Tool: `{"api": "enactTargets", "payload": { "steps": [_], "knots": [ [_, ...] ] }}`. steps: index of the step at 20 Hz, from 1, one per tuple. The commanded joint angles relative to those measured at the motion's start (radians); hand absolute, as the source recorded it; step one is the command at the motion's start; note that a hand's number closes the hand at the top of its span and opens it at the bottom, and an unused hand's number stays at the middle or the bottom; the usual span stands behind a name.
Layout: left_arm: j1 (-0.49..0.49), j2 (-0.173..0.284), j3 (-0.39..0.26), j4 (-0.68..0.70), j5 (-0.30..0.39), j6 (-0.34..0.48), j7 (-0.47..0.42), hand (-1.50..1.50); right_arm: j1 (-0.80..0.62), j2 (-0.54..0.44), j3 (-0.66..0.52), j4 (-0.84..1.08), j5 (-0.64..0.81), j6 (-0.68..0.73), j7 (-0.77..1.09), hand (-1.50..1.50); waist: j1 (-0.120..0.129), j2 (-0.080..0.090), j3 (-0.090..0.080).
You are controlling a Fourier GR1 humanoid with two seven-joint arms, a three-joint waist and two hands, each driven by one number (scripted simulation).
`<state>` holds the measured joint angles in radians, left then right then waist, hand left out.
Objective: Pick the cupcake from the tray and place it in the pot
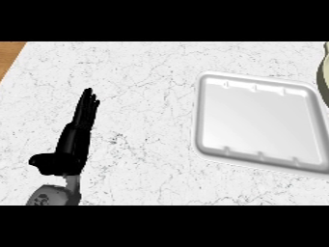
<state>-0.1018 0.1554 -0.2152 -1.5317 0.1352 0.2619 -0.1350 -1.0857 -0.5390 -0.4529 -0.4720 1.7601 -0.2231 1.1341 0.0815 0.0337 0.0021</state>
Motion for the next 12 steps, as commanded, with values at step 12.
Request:
{"api": "enactTargets", "payload": {
  "steps": [12],
  "knots": [
    [0.061,-0.005,-0.002,-0.04,-0.021,0.01,-0.008,0.0,0.122,-0.052,-0.224,0.17,-0.151,-0.235,-0.034,1.5,-0.024,-0.01,0.002]
  ]
}}
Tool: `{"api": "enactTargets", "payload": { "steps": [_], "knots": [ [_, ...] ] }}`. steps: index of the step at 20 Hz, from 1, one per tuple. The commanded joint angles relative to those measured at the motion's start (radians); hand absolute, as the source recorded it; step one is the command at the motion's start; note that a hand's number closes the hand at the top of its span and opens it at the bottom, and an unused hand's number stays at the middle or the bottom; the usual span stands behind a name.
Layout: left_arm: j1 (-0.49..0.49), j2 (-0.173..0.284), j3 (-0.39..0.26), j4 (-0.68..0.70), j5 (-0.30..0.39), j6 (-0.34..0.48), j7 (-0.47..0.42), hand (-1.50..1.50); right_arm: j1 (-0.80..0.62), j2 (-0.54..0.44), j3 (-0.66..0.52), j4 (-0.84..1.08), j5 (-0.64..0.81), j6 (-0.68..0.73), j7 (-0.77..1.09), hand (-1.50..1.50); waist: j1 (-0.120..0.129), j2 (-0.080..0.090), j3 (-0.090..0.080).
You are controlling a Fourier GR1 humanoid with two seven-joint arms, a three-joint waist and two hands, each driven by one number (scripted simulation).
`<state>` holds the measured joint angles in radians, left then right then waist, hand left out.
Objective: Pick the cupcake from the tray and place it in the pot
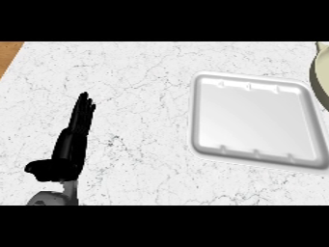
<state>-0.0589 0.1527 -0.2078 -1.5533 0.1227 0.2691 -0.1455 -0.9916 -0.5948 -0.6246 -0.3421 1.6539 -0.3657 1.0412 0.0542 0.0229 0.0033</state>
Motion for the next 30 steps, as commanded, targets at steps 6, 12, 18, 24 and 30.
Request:
{"api": "enactTargets", "payload": {
  "steps": [6,12,18,24,30],
  "knots": [
    [0.018,-0.004,0.003,-0.05,0.006,0.004,0.039,0.0,0.092,-0.029,-0.167,0.094,-0.141,-0.042,0.077,1.5,-0.009,-0.004,0.001],
    [0.016,-0.007,0.014,-0.03,-0.003,0.002,0.011,0.0,0.144,0.014,-0.25,0.064,-0.258,-0.221,-0.129,-1.5,-0.012,-0.004,0.002],
    [0.011,0.021,0.045,-0.025,0.016,-0.016,0.035,0.0,0.141,0.058,-0.256,-0.116,-0.297,-0.555,-0.275,-1.5,-0.025,-0.014,0.002],
    [0.064,0.004,0.013,-0.021,-0.009,-0.014,0.0,0.0,0.156,0.102,-0.34,-0.222,-0.48,-0.745,-0.426,-1.5,-0.035,-0.017,0.001],
    [0.038,0.031,0.07,-0.045,0.028,-0.035,0.058,0.0,0.326,0.185,-0.343,-0.374,-0.729,-0.768,-0.663,-1.5,-0.059,-0.026,-0.002]
  ]
}}
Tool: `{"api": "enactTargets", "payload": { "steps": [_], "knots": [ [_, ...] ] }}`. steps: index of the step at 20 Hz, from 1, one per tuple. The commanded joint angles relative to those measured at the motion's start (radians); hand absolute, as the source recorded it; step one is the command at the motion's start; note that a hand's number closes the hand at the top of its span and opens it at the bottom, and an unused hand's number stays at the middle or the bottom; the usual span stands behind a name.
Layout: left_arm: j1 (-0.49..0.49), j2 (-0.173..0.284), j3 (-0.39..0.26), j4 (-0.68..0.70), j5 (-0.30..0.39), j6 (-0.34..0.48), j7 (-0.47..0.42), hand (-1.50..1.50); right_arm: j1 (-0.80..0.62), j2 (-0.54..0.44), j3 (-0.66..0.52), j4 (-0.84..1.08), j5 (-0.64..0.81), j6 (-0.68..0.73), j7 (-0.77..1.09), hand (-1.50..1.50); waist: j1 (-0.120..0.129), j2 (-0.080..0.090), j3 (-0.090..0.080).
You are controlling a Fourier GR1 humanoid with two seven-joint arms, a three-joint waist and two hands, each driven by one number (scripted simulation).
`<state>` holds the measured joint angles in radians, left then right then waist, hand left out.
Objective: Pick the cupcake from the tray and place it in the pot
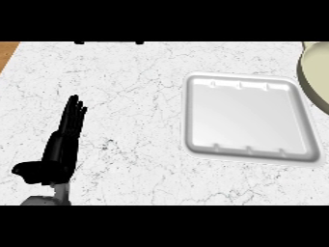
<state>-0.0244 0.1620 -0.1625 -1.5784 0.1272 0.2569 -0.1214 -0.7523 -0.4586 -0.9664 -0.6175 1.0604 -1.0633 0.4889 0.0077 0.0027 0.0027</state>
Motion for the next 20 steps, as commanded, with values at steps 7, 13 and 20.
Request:
{"api": "enactTargets", "payload": {
  "steps": [7,13,20],
  "knots": [
    [-0.021,-0.031,0.027,0.049,-0.018,-0.003,-0.015,0.0,0.245,0.112,0.091,-0.319,-0.296,-0.043,-0.179,-1.5,-0.013,-0.004,-0.002],
    [0.062,0.003,0.053,-0.021,0.003,-0.062,-0.015,0.0,0.423,0.179,0.136,-0.565,-0.304,0.022,-0.074,-1.5,-0.013,-0.006,-0.004],
    [0.055,0.001,0.054,-0.082,-0.032,-0.045,0.043,0.0,0.535,0.195,0.126,-0.704,-0.37,-0.044,-0.089,-1.5,-0.009,-0.005,-0.003]
  ]
}}
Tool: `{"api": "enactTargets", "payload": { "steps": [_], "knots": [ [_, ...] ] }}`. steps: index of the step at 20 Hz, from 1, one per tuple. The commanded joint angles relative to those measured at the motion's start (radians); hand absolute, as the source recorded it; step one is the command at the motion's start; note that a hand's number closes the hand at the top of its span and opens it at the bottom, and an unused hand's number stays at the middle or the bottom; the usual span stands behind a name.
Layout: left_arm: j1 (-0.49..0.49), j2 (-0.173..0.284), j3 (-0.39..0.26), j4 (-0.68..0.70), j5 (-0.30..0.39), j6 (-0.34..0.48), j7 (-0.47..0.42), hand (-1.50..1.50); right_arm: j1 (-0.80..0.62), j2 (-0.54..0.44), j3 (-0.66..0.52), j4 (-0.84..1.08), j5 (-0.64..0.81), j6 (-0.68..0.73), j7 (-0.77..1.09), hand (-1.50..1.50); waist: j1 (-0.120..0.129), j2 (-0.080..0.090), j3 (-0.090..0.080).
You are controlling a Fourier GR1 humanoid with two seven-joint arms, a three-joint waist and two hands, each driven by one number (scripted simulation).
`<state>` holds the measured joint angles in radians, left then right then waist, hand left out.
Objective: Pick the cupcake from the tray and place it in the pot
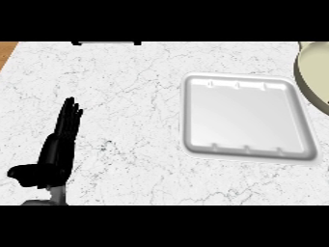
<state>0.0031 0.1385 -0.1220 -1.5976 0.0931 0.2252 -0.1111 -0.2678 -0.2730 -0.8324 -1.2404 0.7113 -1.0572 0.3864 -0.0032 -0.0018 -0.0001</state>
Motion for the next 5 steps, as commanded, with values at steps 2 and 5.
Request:
{"api": "enactTargets", "payload": {
  "steps": [2,5],
  "knots": [
    [0.056,-0.016,-0.022,-0.057,-0.015,0.004,0.015,0.0,0.124,0.073,-0.026,-0.198,0.015,-0.034,0.065,-1.5,-0.002,-0.001,-0.001],
    [0.021,-0.001,0.018,-0.011,0.002,-0.028,-0.002,0.0,0.203,0.128,-0.033,-0.271,-0.015,-0.046,0.047,-1.5,-0.003,0.0,0.0]
  ]
}}
